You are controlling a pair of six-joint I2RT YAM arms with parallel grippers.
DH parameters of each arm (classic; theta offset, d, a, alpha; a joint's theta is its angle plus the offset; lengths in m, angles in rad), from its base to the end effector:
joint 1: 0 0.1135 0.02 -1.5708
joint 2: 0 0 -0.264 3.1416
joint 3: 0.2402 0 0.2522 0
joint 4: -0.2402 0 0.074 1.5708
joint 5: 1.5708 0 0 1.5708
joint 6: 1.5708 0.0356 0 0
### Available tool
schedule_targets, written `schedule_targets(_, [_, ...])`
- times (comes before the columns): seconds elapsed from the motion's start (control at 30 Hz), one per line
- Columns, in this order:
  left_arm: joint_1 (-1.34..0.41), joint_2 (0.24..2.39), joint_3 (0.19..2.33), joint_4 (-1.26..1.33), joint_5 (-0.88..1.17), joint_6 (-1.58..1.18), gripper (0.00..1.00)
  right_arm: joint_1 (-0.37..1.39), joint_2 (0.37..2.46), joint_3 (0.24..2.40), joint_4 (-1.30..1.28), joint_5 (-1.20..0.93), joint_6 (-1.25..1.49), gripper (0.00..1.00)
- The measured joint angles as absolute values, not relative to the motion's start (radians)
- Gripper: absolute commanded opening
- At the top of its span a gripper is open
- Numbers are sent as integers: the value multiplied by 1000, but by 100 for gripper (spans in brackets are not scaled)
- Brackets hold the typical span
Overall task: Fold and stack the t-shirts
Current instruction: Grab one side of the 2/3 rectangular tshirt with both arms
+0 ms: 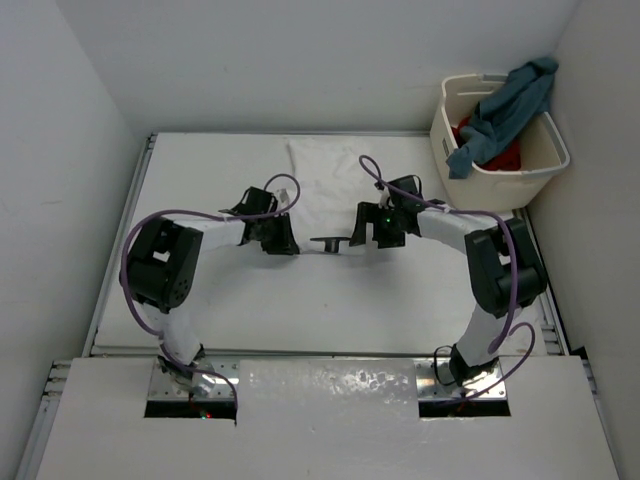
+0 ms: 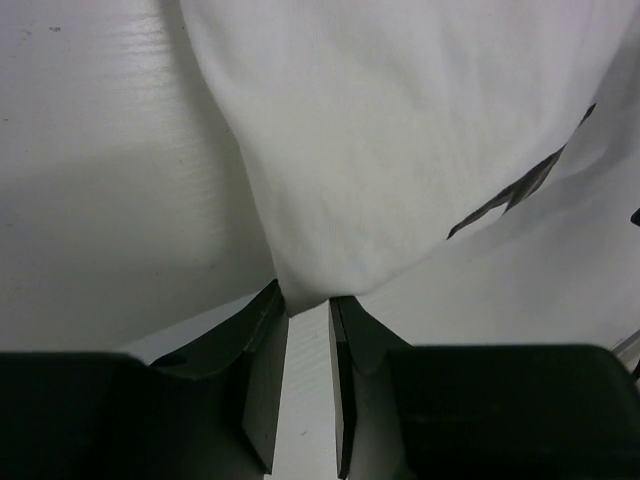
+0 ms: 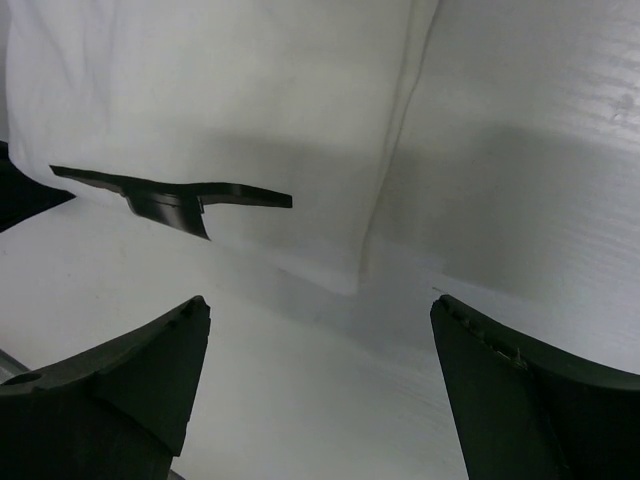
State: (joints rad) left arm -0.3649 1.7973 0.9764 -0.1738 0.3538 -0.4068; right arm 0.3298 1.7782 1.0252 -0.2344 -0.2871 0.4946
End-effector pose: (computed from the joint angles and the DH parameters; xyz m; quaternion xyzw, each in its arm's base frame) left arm 0.3213 -0.1359 0.1423 0.0302 0.9447 -0.2616 0.1956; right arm 0.3314 0.1241 0.1579 0.0370 0.9481 0.2396 0.2059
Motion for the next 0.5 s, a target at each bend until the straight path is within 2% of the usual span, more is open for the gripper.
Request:
schedule_targets(0.13, [-368,1822,986,-168,352,-400,21,330,1784,989,-207,-311,522,83])
schedule_targets(0.17, [-369,1829,992,-168,352,-399,23,330,1784,982,-202,-317,526,82])
schedule_targets(0.23, [-370,1842,1007,-167,350,-398,37,330,1793,976,-193,-324,533,82])
schedule_targets(0.37, [-379,1842,1022,-154,341,-397,38,329,1825,977,-152,-342,548,79])
schedule_targets(0.43, [-379,1843,1022,-153,339,-397,19,330,1832,977,-137,-348,552,75])
schedule_targets(0.47, [-379,1845,1022,-153,337,-394,0,329,1835,979,-132,-352,554,70])
schedule_targets(0.5, [-379,1848,1023,-152,336,-399,0,330,1840,980,-126,-352,555,66])
